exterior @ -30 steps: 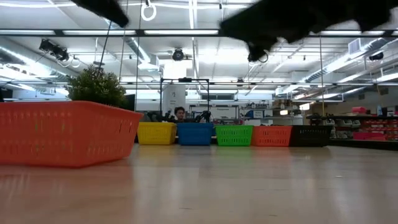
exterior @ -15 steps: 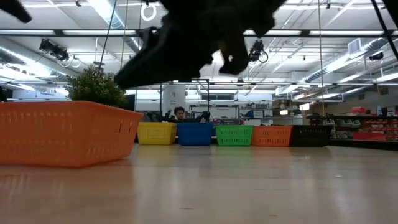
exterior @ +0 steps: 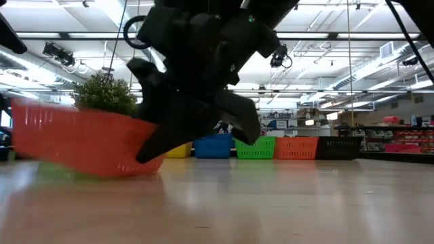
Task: Stack baskets by color
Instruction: Stack the bottom orange bin on top of the orange bin
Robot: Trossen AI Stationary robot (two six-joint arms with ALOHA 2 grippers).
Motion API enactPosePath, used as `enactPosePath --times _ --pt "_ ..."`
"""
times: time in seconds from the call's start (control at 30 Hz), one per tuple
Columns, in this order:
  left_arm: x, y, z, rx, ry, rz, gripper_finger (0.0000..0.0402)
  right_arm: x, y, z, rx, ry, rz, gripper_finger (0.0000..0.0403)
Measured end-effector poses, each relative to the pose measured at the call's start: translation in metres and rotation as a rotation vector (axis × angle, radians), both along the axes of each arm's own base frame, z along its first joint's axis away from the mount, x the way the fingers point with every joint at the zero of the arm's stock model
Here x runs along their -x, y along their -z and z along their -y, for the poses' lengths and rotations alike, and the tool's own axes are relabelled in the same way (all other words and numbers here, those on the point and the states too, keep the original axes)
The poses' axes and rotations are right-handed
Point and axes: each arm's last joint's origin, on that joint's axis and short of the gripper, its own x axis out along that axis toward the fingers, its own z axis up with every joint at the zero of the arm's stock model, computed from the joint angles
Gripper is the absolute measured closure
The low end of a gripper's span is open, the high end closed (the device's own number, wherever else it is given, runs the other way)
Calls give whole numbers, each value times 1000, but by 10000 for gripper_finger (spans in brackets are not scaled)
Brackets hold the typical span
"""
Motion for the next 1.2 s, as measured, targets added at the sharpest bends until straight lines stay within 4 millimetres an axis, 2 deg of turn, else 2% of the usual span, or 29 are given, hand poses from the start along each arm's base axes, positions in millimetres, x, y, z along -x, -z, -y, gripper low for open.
enactPosePath --times 0.2,0.37,0.5,0.7,0.83,1.03,1.2 --pt "0 0 0 -4 0 4 392 9 -4 -15 -57 117 -62 388" --pt "0 0 0 -1 0 7 393 27 -21 -30 -18 199 -114 395" --pt "-1 0 1 4 1 17 384 57 -28 -21 -32 271 -188 397" --pt "-2 -2 1 -45 20 79 390 123 -49 17 26 531 -107 399" --pt "-5 -4 -1 -102 37 132 394 168 -71 51 34 682 -14 400" --pt "-14 -5 -7 -143 8 163 386 215 -98 125 88 895 137 401" --pt "-22 -5 -11 -170 11 143 384 237 -90 188 101 978 129 401"
